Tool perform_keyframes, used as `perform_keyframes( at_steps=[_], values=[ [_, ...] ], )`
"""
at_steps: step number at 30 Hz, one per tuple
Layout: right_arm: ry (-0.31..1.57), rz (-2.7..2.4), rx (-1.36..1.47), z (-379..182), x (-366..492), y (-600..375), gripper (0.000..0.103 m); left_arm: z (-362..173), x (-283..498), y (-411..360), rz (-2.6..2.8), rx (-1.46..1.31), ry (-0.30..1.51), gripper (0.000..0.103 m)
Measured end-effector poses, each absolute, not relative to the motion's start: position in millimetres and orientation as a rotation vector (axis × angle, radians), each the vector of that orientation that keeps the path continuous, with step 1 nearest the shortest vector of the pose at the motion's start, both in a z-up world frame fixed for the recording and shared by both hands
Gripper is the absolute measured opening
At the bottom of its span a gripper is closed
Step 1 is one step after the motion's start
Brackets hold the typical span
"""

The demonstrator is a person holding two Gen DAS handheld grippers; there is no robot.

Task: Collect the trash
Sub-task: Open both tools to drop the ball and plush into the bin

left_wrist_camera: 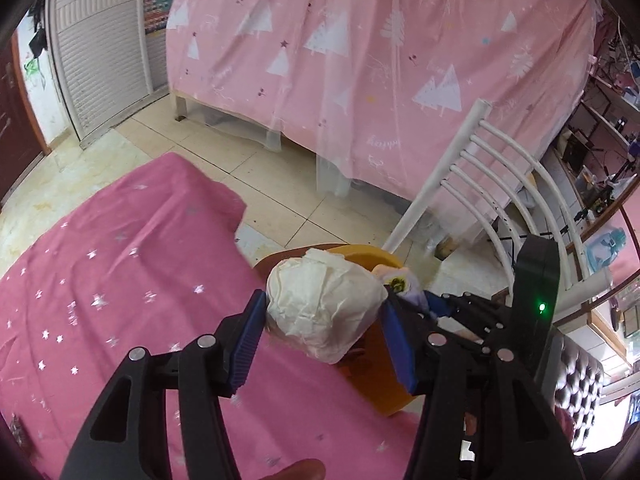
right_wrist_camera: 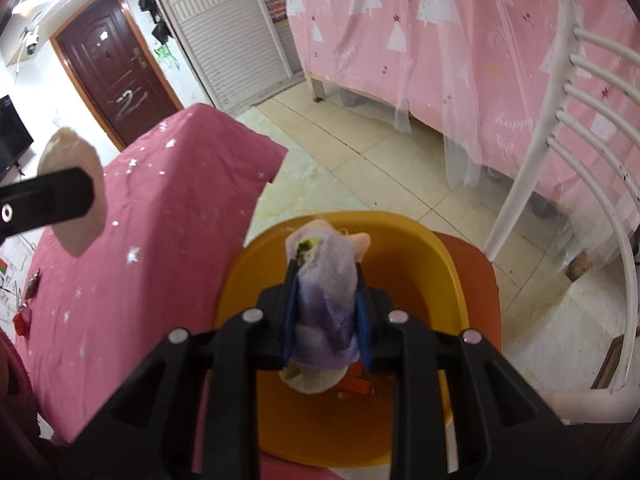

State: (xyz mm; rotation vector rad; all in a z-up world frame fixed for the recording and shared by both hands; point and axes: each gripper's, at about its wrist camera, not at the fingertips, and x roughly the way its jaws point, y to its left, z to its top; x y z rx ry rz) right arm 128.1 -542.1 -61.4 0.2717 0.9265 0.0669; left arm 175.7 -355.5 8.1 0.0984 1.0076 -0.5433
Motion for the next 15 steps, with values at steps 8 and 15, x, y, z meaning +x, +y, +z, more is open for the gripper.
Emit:
perform_keyframes(
  at_steps=[8,15],
  values=[
    [0.945,0.042,0.293,-70.5,127.1,-552.0,0.049,-1.5,178.9,-380.2,-0.563,0.119,1.029,0.067],
    [0.927,0.039,0.3,-64.3,125.1,-552.2,0.052,4.3,176.1,-373.7,-0.557,0.099,1.024,0.072]
  ],
)
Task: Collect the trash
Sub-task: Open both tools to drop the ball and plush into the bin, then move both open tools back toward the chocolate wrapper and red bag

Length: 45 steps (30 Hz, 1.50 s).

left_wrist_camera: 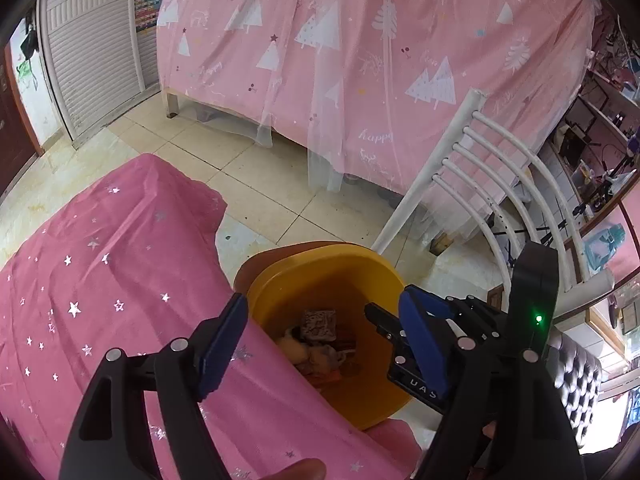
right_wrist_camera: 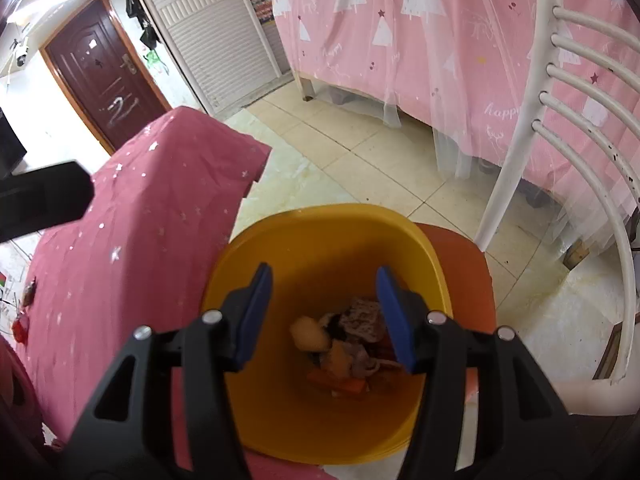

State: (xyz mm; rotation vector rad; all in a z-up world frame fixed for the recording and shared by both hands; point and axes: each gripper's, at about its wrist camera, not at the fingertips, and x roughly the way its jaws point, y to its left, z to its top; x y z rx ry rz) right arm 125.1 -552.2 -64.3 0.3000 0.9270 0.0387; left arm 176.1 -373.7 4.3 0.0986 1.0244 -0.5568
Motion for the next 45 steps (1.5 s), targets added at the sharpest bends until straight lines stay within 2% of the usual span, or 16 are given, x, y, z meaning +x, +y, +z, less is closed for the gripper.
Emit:
perform_keyframes(
  at_steps=[5,7,11,15,19,34,45],
  values=[
    [0.902,0.052,0.283,-51.8,123.1,-540.8,0.053,12.6,174.8,-358.0,-0.549,0.074,1.004,0.072],
    [0.884,0.064,0.277,-44.5,120.6,-535.6,0.062,16.6,172.9,-349.9,-0.543,0.069,0.991,0.072],
    [0.849,0.077,0.262,-28.5,117.4,-523.8,0.064,23.6,169.9,-332.1,-0.529,0.052,0.966,0.073],
    [0.834,0.091,0.242,-16.2,119.0,-506.6,0.065,29.0,169.8,-310.0,-0.49,0.03,0.943,0.079],
    [0.813,0.121,0.214,-1.6,119.8,-485.6,0.072,36.5,168.7,-285.8,-0.462,-0.005,0.927,0.081],
    [0.793,0.274,0.062,33.7,117.8,-373.8,0.073,66.9,150.1,-162.5,-0.28,-0.123,0.848,0.082],
    [0.814,0.443,-0.006,34.4,108.3,-282.1,0.074,57.9,139.9,-68.3,-0.107,-0.138,0.878,0.082]
  ],
)
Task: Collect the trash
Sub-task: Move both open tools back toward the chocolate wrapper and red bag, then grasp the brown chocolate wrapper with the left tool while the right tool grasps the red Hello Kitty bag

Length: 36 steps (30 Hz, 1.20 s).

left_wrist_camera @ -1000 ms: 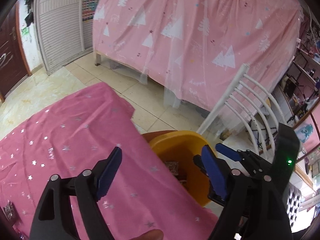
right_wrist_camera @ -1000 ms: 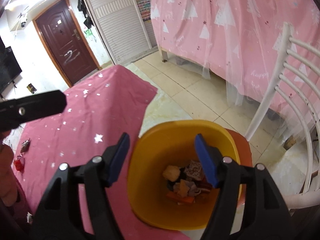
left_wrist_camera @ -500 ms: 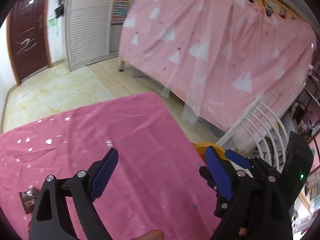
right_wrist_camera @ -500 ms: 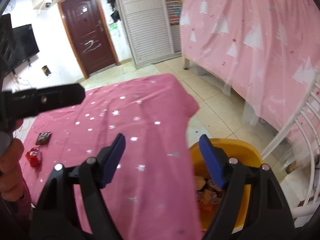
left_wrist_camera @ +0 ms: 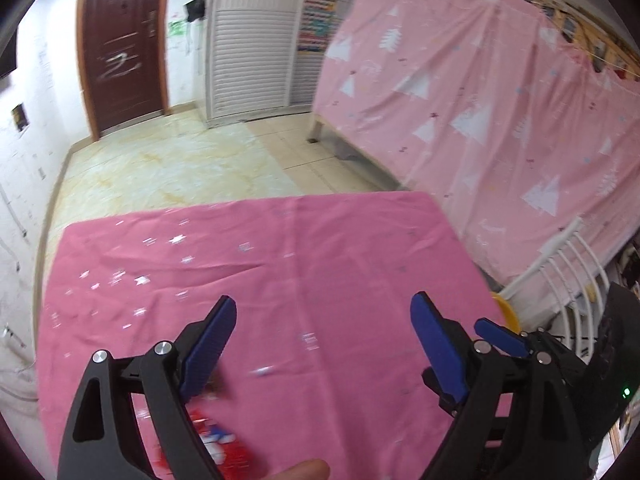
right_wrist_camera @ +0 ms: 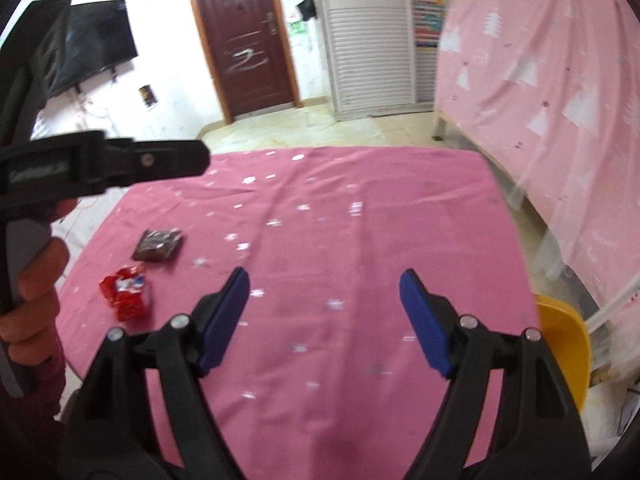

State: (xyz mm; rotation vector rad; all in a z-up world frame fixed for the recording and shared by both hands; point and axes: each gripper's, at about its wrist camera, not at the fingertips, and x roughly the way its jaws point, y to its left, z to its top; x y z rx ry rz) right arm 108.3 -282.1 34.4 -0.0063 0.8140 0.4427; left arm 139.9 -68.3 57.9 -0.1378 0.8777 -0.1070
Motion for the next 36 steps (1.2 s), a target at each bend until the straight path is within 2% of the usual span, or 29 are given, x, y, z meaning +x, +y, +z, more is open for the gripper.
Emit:
perform_keyframes(
  at_steps=[11,13,24,26,28,31,34,36],
  values=[
    [0.854,0.619,-0.064,27.1,87.9,-212.4,0.075,25.1,131.8,-4.0,0.032,-0.164,0.959,0.082],
    [0.857,0.65,-0.074,26.5,83.3,-202.7,0.083,17.9,131.9,1.6,0.047,-0.177,0.976,0.082],
    [0.875,0.786,-0.154,22.5,60.2,-151.7,0.083,-15.1,132.1,14.1,0.097,-0.174,1.057,0.082],
    [0.879,0.804,-0.164,22.4,58.5,-145.1,0.083,-20.2,133.2,15.8,0.103,-0.164,1.072,0.076],
    [0.886,0.818,-0.155,22.9,59.9,-142.6,0.083,-25.0,134.3,18.2,0.1,-0.177,1.097,0.058],
    [0.892,0.823,-0.158,22.5,61.3,-139.3,0.083,-29.2,134.6,17.4,0.06,-0.164,1.128,0.041],
    [0.903,0.826,-0.16,21.3,64.6,-136.1,0.082,-28.8,133.2,16.6,0.041,-0.157,1.124,0.034],
    [0.908,0.83,-0.168,19.6,67.3,-132.8,0.082,-28.8,132.5,17.5,0.034,-0.145,1.12,0.034]
  ],
)
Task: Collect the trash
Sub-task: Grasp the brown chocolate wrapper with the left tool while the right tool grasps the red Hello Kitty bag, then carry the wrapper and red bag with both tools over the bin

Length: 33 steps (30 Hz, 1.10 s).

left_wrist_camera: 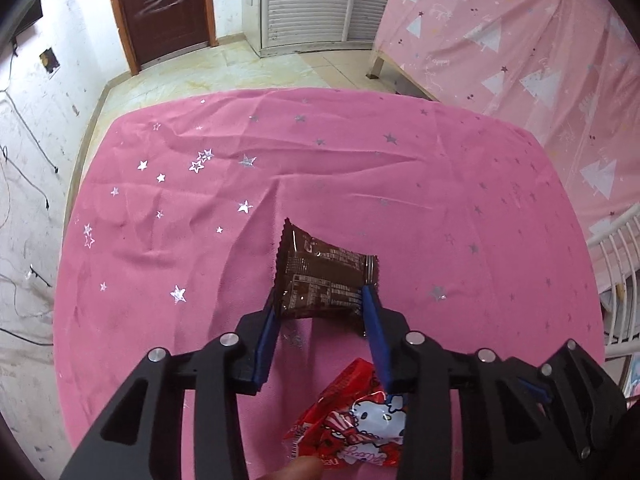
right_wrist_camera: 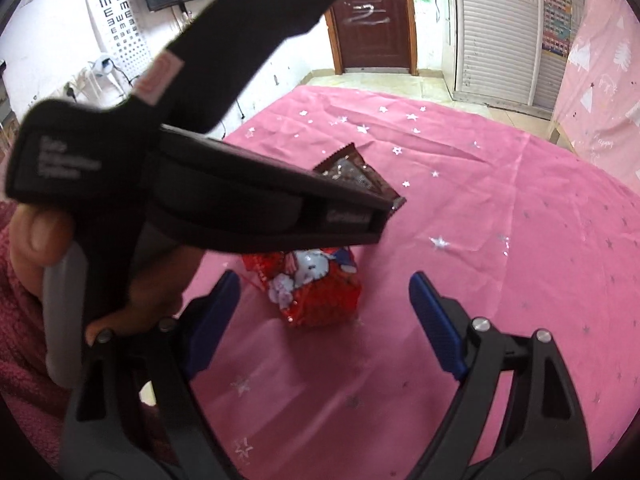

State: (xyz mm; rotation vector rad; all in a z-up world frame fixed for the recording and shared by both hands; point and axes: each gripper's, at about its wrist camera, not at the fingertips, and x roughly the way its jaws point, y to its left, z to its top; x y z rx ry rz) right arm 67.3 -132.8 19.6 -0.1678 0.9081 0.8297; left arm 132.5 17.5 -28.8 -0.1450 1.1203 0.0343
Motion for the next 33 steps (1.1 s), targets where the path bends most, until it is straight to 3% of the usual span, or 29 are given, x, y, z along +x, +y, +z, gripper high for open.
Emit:
perform_keyframes(
  at_steps=[2,4,6,13,23,33],
  values=[
    [0.911,0.836,-0.172,19.6,67.8,-128.2,0.082,-28.5,131.7,20.8,0.031,-0.151,1.117,0.034],
    [0.916,0.841,-0.19,19.0,67.6,-123.6,0.07,-28.6,131.4,24.8,0.031,-0.152,1.113,0.033],
    [0.93,0.839,-0.216,15.7,68.4,-116.9,0.066,-27.9,129.7,30.6,0.028,-0.155,1.11,0.033],
    [0.93,0.834,-0.266,11.7,67.2,-106.5,0.036,-24.0,124.1,41.8,0.035,-0.16,1.091,0.033],
    [0.883,0.759,-0.184,29.7,68.2,-151.4,0.034,-1.1,122.4,26.9,0.033,-0.141,1.037,0.033],
    [0.814,0.583,-0.066,53.8,82.0,-247.9,0.034,23.3,132.1,-39.7,-0.027,-0.059,0.991,0.033]
  ],
)
